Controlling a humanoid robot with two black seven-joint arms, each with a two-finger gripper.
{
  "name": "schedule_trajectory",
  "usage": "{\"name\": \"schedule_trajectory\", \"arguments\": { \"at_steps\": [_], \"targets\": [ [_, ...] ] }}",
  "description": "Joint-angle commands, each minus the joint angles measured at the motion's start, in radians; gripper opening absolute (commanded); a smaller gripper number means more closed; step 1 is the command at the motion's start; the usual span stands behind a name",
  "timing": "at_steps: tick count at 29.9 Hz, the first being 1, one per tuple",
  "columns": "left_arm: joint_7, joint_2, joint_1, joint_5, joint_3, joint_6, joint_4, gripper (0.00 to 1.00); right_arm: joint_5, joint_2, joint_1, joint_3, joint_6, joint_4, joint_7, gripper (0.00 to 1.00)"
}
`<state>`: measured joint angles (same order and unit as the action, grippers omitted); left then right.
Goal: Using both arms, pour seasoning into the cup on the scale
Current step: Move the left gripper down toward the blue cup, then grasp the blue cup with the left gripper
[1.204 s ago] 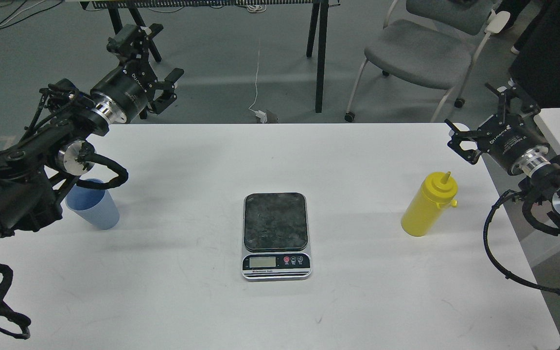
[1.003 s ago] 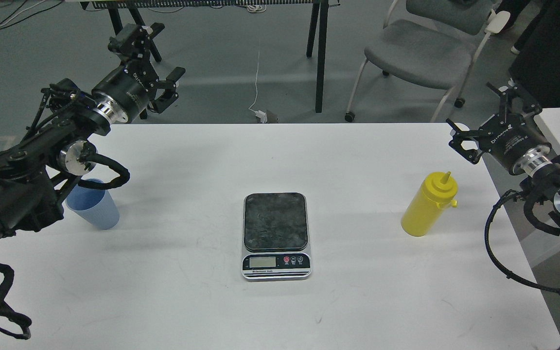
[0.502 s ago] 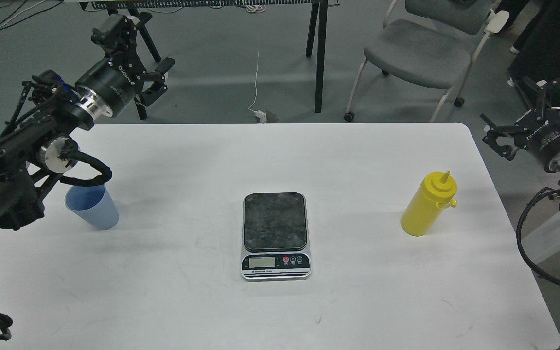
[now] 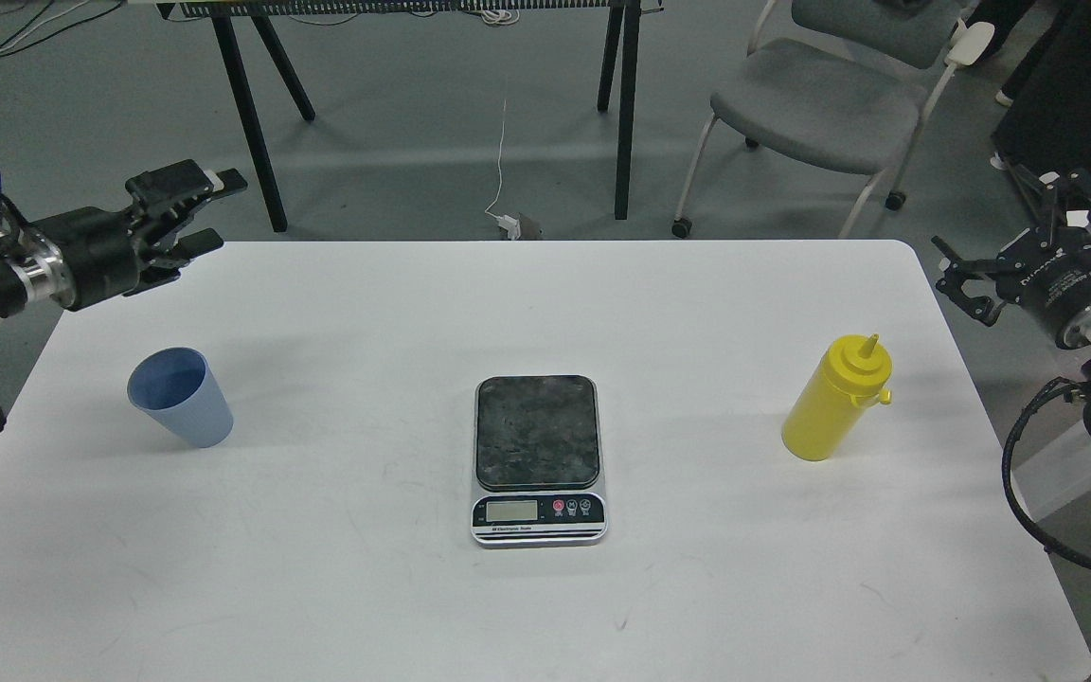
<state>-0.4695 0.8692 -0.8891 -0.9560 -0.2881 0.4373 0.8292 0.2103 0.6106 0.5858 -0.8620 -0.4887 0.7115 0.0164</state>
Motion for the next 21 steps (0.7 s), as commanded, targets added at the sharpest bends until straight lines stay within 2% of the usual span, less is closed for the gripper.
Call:
{"name": "schedule_trajectory", "arguments": {
  "at_steps": [1,5,10,19,21],
  "targets": [
    [-0.019,0.057,0.010,-0.166,0.007,-0.078,0.059,0.99,0.000,0.000,-0.001,0.000,0.000,0.000,-0.001,0.99],
    [-0.019,0.059,0.044,-0.335,0.017,-0.195,0.061,0.99,0.000,0.000,-0.003,0.000,0.000,0.002,-0.001,0.99],
    [-0.019,0.048,0.113,-0.382,0.018,-0.268,0.024,0.99,0.000,0.000,-0.003,0.000,0.000,0.005,-0.001,0.99],
    [-0.019,0.036,0.188,-0.391,0.026,-0.311,-0.012,0.99,0.000,-0.003,-0.003,0.006,0.000,0.006,-0.001,0.99],
    [-0.019,0.036,0.200,-0.406,0.046,-0.345,-0.019,0.99,0.000,-0.003,-0.006,0.006,0.000,0.006,-0.001,0.99]
  ]
}}
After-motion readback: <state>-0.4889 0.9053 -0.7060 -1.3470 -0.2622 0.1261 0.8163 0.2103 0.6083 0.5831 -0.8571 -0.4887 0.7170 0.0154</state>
